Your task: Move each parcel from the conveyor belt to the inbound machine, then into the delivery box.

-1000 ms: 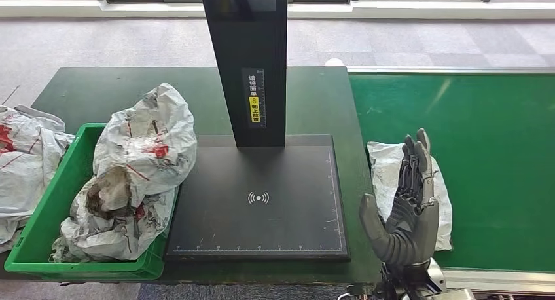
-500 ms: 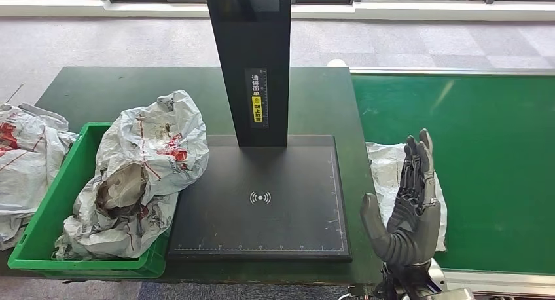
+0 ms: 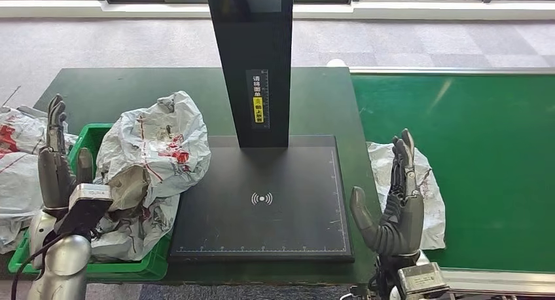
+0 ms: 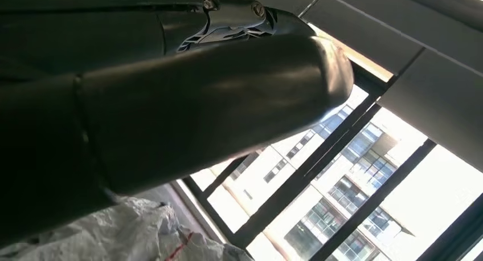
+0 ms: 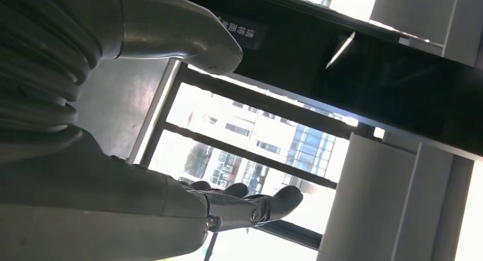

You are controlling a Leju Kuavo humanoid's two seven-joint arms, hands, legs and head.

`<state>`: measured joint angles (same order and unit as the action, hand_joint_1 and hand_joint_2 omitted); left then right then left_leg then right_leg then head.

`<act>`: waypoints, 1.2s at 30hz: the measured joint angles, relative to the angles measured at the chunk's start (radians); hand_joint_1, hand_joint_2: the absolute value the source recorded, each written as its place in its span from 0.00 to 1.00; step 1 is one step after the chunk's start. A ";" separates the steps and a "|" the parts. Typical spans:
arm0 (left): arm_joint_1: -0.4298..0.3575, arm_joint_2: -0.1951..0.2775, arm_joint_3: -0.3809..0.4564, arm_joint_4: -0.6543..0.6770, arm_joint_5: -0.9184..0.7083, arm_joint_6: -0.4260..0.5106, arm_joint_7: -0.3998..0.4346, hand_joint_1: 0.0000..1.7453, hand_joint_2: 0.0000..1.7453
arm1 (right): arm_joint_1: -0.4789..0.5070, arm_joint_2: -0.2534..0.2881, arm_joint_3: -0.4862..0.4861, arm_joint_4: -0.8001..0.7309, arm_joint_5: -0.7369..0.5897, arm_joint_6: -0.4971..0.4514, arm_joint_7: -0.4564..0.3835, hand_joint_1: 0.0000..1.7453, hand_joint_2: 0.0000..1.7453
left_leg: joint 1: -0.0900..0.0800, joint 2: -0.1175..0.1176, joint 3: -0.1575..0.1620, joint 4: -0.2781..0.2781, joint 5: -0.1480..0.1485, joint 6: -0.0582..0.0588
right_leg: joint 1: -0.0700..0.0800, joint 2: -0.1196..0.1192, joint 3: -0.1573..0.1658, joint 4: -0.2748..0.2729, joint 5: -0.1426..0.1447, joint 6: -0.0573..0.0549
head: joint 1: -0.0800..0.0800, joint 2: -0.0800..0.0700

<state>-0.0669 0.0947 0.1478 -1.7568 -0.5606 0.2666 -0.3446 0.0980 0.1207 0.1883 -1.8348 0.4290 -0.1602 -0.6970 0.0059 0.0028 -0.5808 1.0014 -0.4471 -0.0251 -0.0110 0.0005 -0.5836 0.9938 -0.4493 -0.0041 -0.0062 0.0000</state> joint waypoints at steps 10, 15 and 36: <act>0.013 -0.109 -0.023 -0.013 0.197 -0.125 -0.113 0.00 0.00 | -0.011 0.026 -0.036 0.035 0.031 0.010 0.000 0.00 1.00 | 0.001 0.000 0.000 0.000 0.000 0.000 | 0.002 0.000 0.000 0.000 0.000 0.000 | 0.000 0.000; 0.025 -0.185 -0.046 -0.005 0.375 -0.223 -0.237 0.00 0.00 | -0.025 0.044 -0.064 0.077 0.106 -0.002 0.037 0.00 1.00 | 0.001 0.000 0.000 0.000 0.000 0.001 | 0.003 -0.001 0.000 0.000 0.000 0.000 | 0.000 0.000; 0.106 -0.357 -0.207 -0.053 0.506 -0.536 -0.326 0.00 0.00 | -0.158 -0.023 -0.576 0.734 1.017 -0.025 0.849 0.00 1.00 | -0.001 -0.006 -0.002 0.000 0.001 0.008 | 0.000 -0.007 0.001 -0.002 0.000 0.008 | 0.000 0.000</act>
<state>0.0395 -0.2625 -0.0593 -1.8094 -0.0541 -0.2690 -0.6702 -0.0601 0.0980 -0.3872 -1.1011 1.4459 -0.1848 0.1518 0.0051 -0.0028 -0.5828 1.0018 -0.4464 -0.0171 -0.0109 -0.0061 -0.5821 0.9914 -0.4494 0.0039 -0.0062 0.0000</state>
